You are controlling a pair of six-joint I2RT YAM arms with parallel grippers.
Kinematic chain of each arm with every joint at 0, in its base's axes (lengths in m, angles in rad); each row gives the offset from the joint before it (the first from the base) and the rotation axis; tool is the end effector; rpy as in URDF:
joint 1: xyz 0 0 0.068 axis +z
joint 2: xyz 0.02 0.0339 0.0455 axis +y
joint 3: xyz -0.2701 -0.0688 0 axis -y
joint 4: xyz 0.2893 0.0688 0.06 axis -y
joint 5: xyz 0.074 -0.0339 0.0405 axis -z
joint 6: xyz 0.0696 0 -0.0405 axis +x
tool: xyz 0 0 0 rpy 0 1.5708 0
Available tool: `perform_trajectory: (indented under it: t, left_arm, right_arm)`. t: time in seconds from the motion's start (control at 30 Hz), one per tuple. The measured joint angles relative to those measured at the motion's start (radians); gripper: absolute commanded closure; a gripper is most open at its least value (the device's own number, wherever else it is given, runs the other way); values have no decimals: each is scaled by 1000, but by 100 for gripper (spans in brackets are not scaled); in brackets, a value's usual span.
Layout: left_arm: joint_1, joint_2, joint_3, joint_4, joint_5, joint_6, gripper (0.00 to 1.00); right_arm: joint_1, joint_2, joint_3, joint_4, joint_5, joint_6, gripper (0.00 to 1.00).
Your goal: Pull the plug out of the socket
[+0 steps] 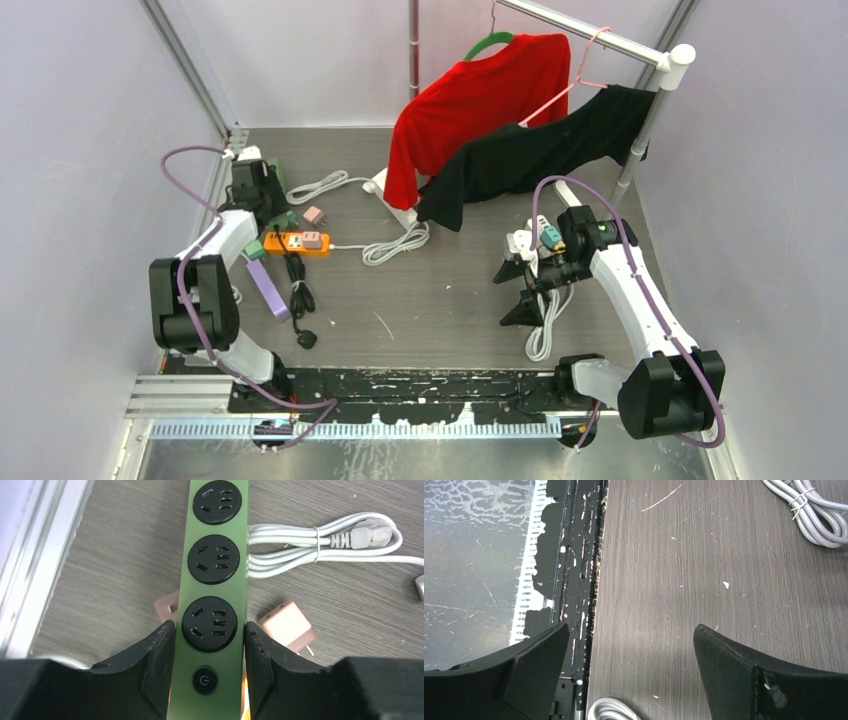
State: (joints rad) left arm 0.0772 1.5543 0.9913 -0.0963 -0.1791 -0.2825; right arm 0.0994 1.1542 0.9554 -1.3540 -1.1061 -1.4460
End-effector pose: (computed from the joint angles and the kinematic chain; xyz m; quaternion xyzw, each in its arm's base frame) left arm 0.4027 0.0436 0.1926 -0.1987 0.8729 0.0350 0.4443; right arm 0.2008 0.0826 0.2570 -0.5974 0.6060 0.4059 0.3335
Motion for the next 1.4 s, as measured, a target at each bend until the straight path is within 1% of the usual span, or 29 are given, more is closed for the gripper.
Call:
perform_trajectory:
  t: [0.27, 0.3, 0.37, 0.43, 0.5, 0.57, 0.63, 0.67, 0.73, 0.77, 0.8, 0.97, 1.1, 1.17, 1.3, 1.4]
  left_arm:
    - [2, 163, 147, -14, -10, 173, 100]
    - [2, 179, 157, -18, -13, 192, 98]
    - [3, 209, 178, -30, -18, 224, 93]
    - [5, 237, 211, -50, -22, 243, 78]
    - [9, 258, 237, -65, -23, 252, 55]
    - [13, 266, 245, -71, -28, 257, 38]
    - [15, 267, 248, -79, -35, 256, 26]
    - [16, 267, 250, -80, -38, 252, 23]
    - [17, 266, 258, -85, -42, 234, 5]
    - [18, 264, 265, -91, -42, 225, 2]
    - [18, 260, 270, -97, -42, 212, 0]
    - [18, 194, 305, -152, -10, 130, 0]
    - [18, 64, 279, -145, 89, 46, 0]
    - [18, -16, 230, -119, 150, -3, 0]
    - [8, -179, 70, -51, 280, -129, 0]
    - [-31, -267, -68, -3, 318, -191, 1]
  right_arm:
    - [0, 0, 0, -10, -7, -13, 0]
    - [0, 0, 0, -10, -7, -15, 0]
    - [0, 0, 0, -12, -7, -17, 0]
    - [0, 0, 0, -13, -7, -19, 0]
    - [0, 0, 0, -14, -7, -19, 0]
    - [0, 0, 0, -15, -8, -20, 0]
    - [0, 0, 0, -16, -8, -21, 0]
    - [0, 0, 0, -16, -7, -22, 0]
    - [0, 0, 0, -16, -8, -22, 0]
    - [0, 0, 0, -16, -7, -23, 0]
    - [0, 0, 0, -16, -7, -23, 0]
    - [0, 0, 0, -17, -7, -23, 0]
    - [0, 0, 0, -17, -7, -23, 0]
    - [0, 0, 0, -17, -7, -24, 0]
    - [0, 0, 0, -17, -7, -26, 0]
    - [0, 0, 0, -17, -7, -27, 0]
